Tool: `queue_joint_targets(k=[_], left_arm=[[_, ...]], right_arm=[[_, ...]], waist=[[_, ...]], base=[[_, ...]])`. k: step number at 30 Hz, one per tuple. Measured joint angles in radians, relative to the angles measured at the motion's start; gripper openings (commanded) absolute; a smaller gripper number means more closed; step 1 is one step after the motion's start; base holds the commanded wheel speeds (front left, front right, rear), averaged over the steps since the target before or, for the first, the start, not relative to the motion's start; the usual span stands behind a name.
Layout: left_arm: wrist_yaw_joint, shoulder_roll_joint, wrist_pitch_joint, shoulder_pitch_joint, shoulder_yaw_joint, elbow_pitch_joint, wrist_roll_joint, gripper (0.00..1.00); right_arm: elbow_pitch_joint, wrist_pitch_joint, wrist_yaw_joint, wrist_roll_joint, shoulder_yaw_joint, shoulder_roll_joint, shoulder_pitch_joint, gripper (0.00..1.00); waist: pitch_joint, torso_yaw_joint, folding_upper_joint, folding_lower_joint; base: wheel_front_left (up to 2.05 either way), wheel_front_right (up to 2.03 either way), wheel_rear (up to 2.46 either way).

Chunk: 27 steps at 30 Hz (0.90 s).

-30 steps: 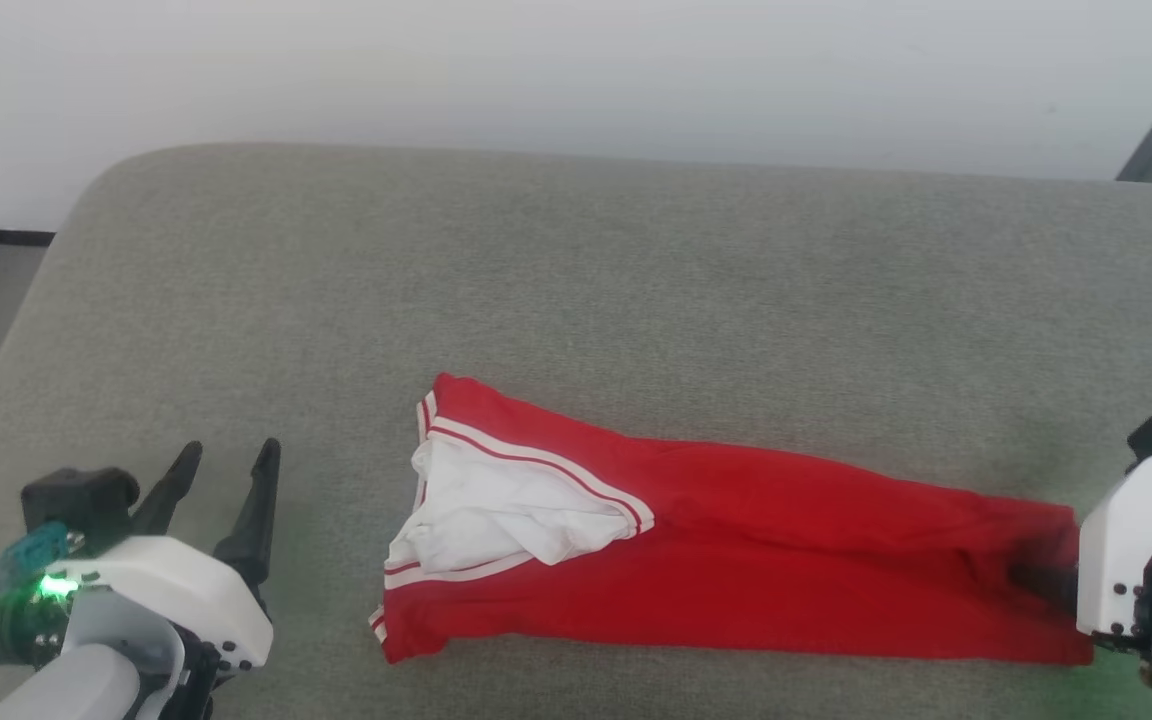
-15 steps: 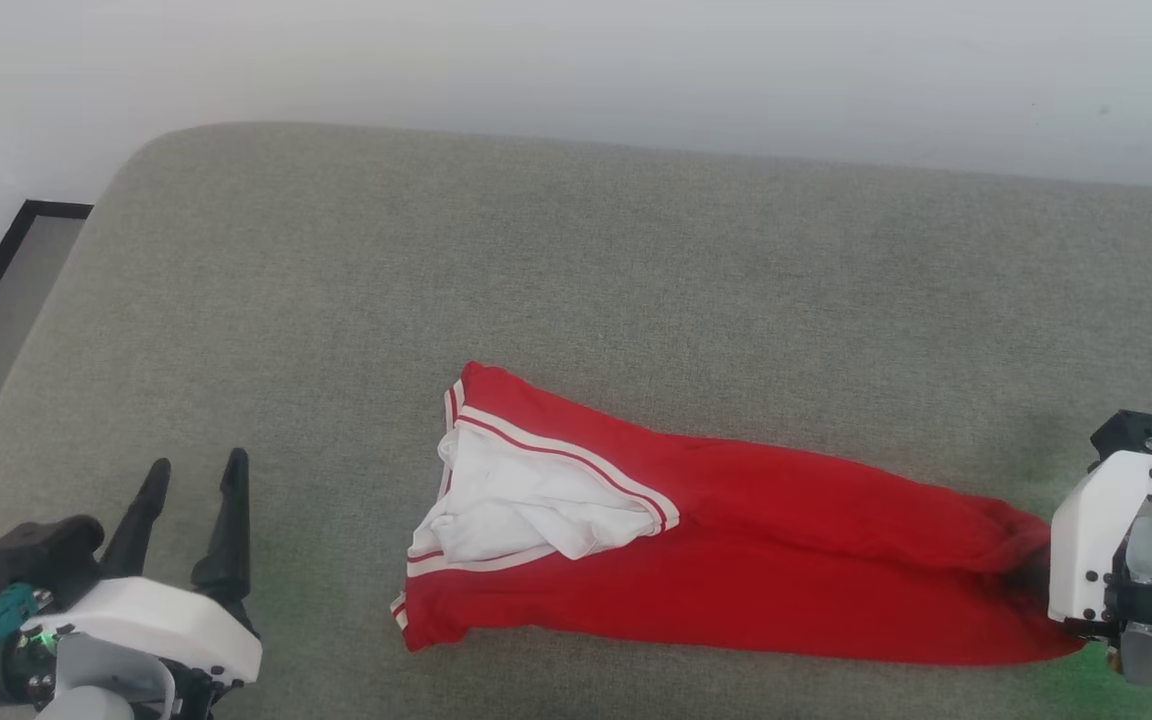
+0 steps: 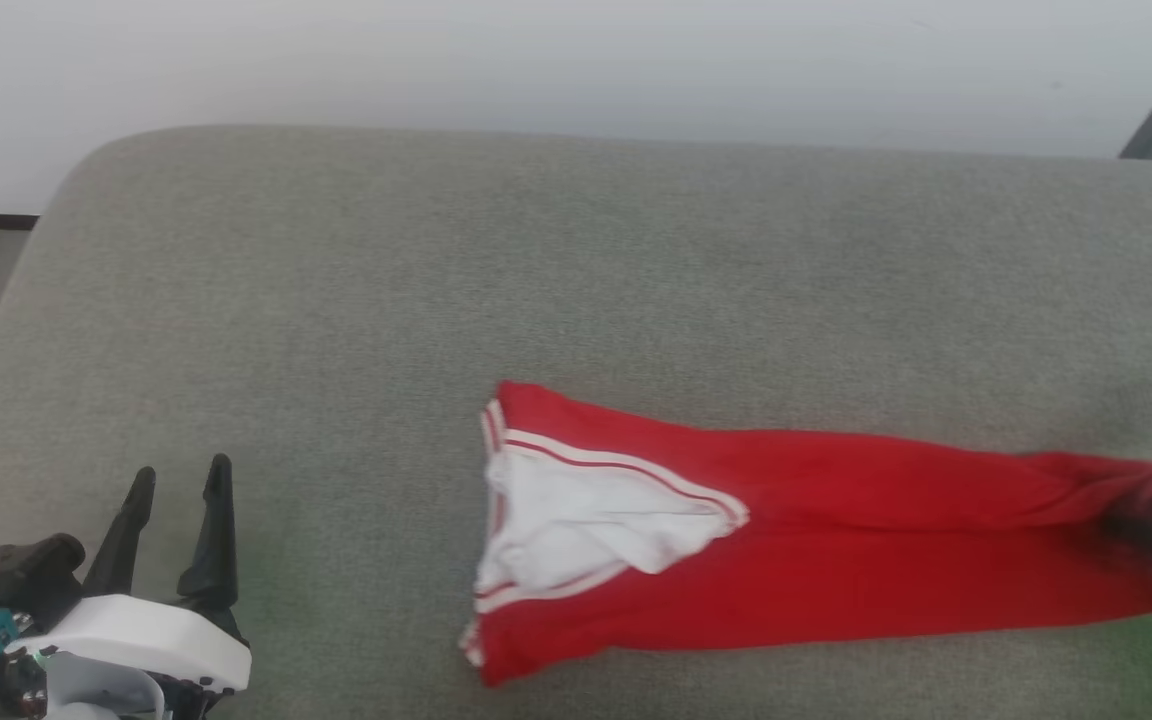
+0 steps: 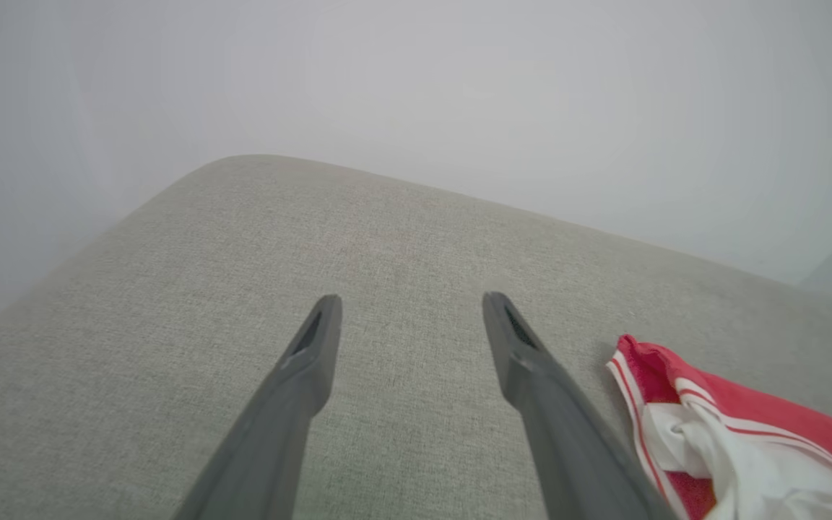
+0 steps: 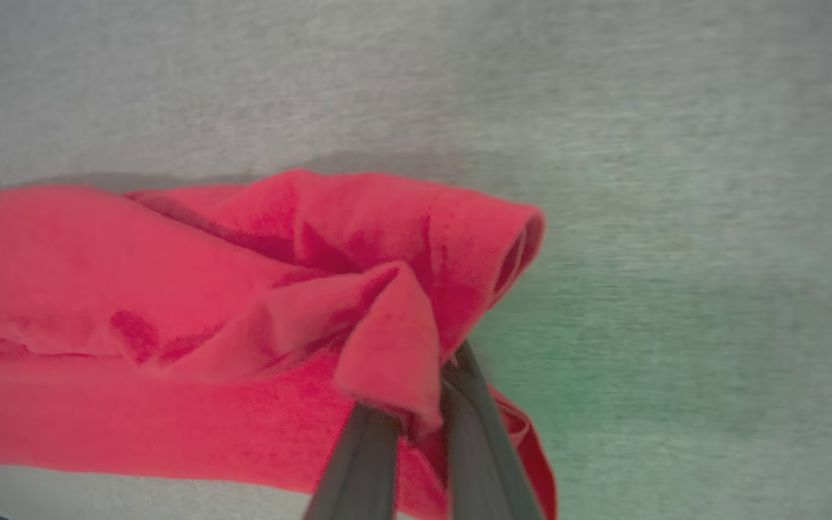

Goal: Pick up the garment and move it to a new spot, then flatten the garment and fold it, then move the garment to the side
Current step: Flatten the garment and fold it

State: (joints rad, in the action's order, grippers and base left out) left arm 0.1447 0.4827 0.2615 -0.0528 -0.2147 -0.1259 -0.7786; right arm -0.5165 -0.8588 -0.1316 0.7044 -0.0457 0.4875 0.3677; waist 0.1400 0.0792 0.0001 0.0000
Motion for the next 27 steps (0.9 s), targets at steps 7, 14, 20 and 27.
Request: queue_joint_targets(k=[7, 14, 20, 27], left_arm=[[-0.028, -0.018, 0.0, 0.001, 0.016, -0.017, 0.029, 1.0], [-0.044, -0.03, 0.0, -0.013, 0.028, -0.036, 0.044, 1.0], [-0.051, -0.036, 0.0, -0.013, 0.04, -0.044, 0.049, 1.0], [-0.057, -0.04, 0.0, -0.007, 0.049, -0.044, 0.056, 1.0]], right_arm=[[-0.101, 0.034, 0.0, -0.033, -0.054, 0.086, 0.059, 0.0], [-0.188, 0.075, 0.0, -0.071, -0.069, 0.109, 0.11, 0.0], [-0.13, 0.061, 0.001, -0.02, -0.023, 0.087, 0.114, 0.0], [0.09, -0.037, 0.001, 0.12, 0.054, 0.049, 0.078, 0.0]], waist=[[0.017, -0.03, 0.0, 0.0], [0.027, -0.047, 0.0, 0.0], [0.024, -0.061, 0.0, 0.0], [0.01, -0.077, 0.0, 0.0]], base=[[0.0, 0.0, 0.0], [0.0, 0.0, 0.0], [0.0, 0.0, 0.0], [0.0, 0.0, 0.0]])
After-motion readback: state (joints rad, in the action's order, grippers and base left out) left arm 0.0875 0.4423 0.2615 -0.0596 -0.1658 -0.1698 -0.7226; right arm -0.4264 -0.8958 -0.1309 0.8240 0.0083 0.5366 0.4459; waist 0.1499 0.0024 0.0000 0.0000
